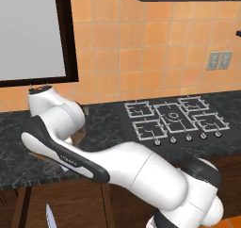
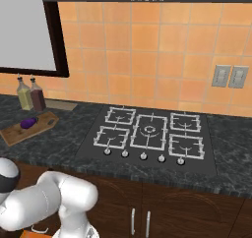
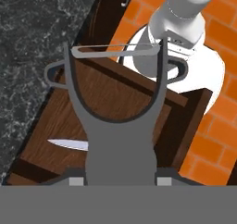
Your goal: Place the appropriate cutting tool for cutting the eggplant skin on the cutting board.
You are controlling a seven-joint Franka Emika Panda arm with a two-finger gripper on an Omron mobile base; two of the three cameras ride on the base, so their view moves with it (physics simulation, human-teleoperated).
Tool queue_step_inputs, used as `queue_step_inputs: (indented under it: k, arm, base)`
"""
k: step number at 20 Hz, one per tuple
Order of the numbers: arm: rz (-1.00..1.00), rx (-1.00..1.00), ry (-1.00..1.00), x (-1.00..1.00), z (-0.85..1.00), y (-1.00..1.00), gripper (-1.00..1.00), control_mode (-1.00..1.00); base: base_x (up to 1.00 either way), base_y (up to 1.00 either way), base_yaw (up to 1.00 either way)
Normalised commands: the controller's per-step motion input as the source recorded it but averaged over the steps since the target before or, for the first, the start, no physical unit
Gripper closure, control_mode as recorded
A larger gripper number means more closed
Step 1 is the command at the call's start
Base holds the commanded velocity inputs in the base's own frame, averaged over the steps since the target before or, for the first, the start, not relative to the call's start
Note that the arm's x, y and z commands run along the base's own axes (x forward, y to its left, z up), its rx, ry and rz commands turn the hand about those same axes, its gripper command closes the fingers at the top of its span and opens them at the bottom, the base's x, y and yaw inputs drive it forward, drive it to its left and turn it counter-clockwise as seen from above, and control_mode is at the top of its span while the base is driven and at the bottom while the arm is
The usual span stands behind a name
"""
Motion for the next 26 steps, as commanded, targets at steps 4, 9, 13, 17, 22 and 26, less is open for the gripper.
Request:
queue_step_inputs:
  k: [4, 9, 13, 17, 22, 26]
  arm:
    - [0.00, -0.03, 0.00, 0.85, -0.32, 0.34, 1.00, -1.00]
    - [0.00, -0.01, 0.00, 0.86, -0.28, 0.26, 1.00, -1.00]
    - [0.00, 0.00, 0.00, 0.93, -0.23, 0.14, 1.00, -1.00]
    - [0.00, 0.00, 0.00, 0.76, -0.20, 0.11, 1.00, -1.00]
    - [0.00, 0.00, 0.00, 0.64, -0.32, 0.11, 1.00, -1.00]
    - [0.00, 0.00, 0.00, 0.44, -0.45, 0.16, 1.00, -1.00]
  base:
    - [0.00, 0.00, 0.00]
    - [0.00, 0.00, 0.00]
    - [0.00, 0.00, 0.00]
    - [0.00, 0.00, 0.00]
    - [0.00, 0.00, 0.00]
    - [0.00, 0.00, 0.00]
